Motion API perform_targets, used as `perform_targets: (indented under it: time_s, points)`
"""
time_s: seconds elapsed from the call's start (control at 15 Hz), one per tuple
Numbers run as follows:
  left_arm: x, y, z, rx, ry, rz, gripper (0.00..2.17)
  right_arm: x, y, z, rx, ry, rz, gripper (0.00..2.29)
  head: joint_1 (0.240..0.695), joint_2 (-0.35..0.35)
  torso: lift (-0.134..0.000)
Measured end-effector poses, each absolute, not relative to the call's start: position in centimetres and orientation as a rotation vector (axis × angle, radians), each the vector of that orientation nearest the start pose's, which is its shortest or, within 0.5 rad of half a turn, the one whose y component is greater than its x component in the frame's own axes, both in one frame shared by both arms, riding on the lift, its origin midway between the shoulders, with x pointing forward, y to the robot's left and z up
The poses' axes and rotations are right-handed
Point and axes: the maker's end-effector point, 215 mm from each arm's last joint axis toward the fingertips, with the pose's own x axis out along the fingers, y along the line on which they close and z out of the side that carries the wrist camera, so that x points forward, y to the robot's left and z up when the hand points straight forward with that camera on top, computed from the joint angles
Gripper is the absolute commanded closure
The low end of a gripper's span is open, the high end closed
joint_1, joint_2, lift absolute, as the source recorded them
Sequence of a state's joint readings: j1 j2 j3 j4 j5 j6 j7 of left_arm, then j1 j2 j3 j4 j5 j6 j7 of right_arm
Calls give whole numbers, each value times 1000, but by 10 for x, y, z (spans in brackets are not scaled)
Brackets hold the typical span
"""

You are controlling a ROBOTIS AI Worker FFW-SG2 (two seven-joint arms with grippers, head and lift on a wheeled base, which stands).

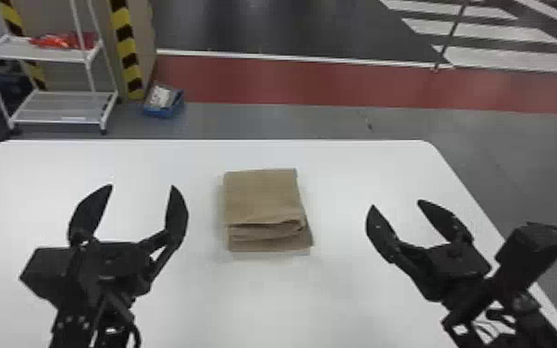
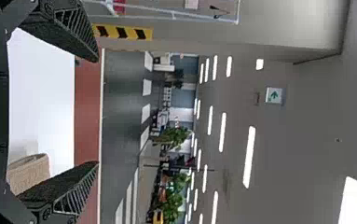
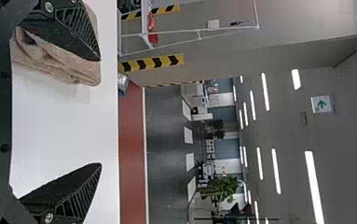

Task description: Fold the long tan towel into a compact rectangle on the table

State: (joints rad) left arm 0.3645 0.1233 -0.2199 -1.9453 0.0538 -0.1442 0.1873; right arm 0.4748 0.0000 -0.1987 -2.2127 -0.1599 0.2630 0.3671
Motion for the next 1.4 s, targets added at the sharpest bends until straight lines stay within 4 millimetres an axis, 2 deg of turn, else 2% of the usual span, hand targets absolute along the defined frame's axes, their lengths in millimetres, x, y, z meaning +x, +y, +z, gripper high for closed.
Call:
perform_targets:
  time_s: [0.13,0.27,0.47,0.73,1.4]
  points:
    - [458,167,-305,-33,-121,-58,70,432,-219,-308,100,86,267,70,695,-79,-123]
    - [451,178,-315,-5,-84,-62,70,421,-208,-318,104,112,284,70,695,-43,-123]
    - [449,212,-335,45,11,-35,70,418,-201,-325,82,107,290,70,695,12,-123]
    - [451,252,-334,70,17,16,70,417,-204,-323,72,90,286,70,695,58,-123]
    - [442,261,-321,61,-36,32,70,418,-218,-323,87,89,225,73,695,55,-123]
